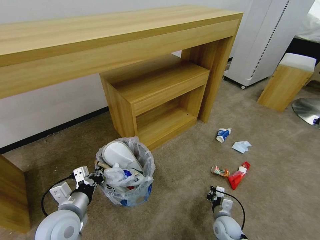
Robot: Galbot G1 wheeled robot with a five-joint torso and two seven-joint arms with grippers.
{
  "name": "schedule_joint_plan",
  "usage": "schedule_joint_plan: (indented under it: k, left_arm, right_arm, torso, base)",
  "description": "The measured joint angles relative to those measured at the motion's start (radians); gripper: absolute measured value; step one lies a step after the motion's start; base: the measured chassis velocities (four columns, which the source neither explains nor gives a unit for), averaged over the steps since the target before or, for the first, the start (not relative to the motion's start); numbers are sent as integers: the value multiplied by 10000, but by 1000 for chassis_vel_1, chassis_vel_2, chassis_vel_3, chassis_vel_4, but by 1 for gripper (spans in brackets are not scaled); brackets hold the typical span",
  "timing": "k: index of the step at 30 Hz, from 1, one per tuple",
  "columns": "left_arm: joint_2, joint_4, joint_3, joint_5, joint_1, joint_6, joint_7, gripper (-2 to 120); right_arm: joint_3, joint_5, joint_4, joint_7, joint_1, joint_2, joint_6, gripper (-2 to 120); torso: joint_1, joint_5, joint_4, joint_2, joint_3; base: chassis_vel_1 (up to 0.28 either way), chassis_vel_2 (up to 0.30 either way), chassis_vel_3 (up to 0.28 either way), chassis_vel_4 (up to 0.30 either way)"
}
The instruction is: Pick up the trash bin and place the garbage on the floor into it.
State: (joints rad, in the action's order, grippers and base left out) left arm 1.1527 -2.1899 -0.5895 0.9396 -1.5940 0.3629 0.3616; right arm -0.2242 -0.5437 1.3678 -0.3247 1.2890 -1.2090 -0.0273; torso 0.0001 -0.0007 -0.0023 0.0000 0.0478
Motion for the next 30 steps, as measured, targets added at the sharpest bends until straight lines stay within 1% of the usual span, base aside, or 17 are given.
schedule_joint_plan:
  k: [2, 3, 7, 8, 10, 11, 12, 14, 15, 16, 18, 19, 20, 22, 30]
  left_arm:
    - [15, 6, 12, -18, 11, -16, -12, 1]
    - [15, 6, 12, -18, 11, -16, -12, 1]
    - [13, 5, 13, -15, 57, -18, -17, 1]
    - [13, 5, 13, -15, 57, -18, -17, 1]
    - [11, 12, 13, -9, 76, -18, -17, 1]
    - [16, 17, 15, -10, 76, -19, -17, 1]
    - [16, 17, 15, -10, 76, -19, -17, 1]
    - [48, 27, 38, -33, 63, -19, -21, 1]
    - [48, 27, 38, -33, 63, -19, -21, 1]
    - [66, 26, 38, -33, 66, -18, -28, 1]
    - [77, 22, 34, -33, 75, -19, -30, 1]
    - [77, 22, 34, -33, 75, -19, -30, 1]
    - [84, 20, 34, -33, 78, -19, -30, 1]
    - [102, 20, 33, -32, 83, -19, -31, 1]
    - [108, -28, 15, -12, 90, -15, -28, 1]
  right_arm:
    - [-25, 190, 144, 122, 118, 172, -85, 28]
    - [-25, 190, 144, 122, 118, 172, -85, 28]
    - [-70, 360, 475, 185, 338, 405, -110, 44]
    - [-70, 360, 475, 185, 338, 405, -110, 44]
    - [-60, 433, 706, 197, 372, 660, -68, 58]
    - [-21, 496, 774, 211, 358, 792, -64, 61]
    - [-21, 496, 774, 211, 358, 792, -64, 61]
    - [109, 719, 950, 320, 269, 1264, -64, 71]
    - [109, 719, 950, 320, 269, 1264, -64, 71]
    - [183, 769, 1039, 353, 199, 1492, -60, 78]
    - [281, 834, 1103, 397, 85, 1766, -34, 86]
    - [281, 834, 1103, 397, 85, 1766, -34, 86]
    - [350, 874, 1112, 423, 0, 1891, -22, 91]
    - [449, 906, 1107, 453, -100, 2000, 1, 92]
    - [705, 1021, 795, 580, -339, 2080, 60, 92]
  torso:
    - [-1, 0, 2, 0, 0]
    - [-1, 0, 2, 0, 0]
    - [0, 0, 0, 0, 0]
    - [0, 0, 0, 0, 0]
    - [0, 1, 1, 0, 0]
    - [-1, 0, 1, 0, 0]
    - [-1, 0, 1, 0, 0]
    - [-1, 0, 0, 0, 0]
    - [-1, 0, 0, 0, 0]
    - [0, 1, 1, 0, 0]
    - [0, 0, 1, 0, 0]
    - [0, 0, 1, 0, 0]
    - [0, 0, 1, 0, 0]
    - [0, 0, 1, 0, 0]
    - [0, 1, 2, 0, 0]
  base:
    - [0, 0, 0, 0]
    - [0, 0, 0, 0]
    - [0, 0, 0, 0]
    - [0, 0, 0, 0]
    - [0, 0, 0, 0]
    - [0, 0, 0, 0]
    - [0, 0, 0, 0]
    - [0, 0, 0, 0]
    - [0, 0, 0, 0]
    - [0, 0, 0, 0]
    - [0, 0, 0, 0]
    - [0, 0, 0, 0]
    - [0, 0, 0, 0]
    - [0, 0, 0, 0]
    - [0, 0, 0, 0]
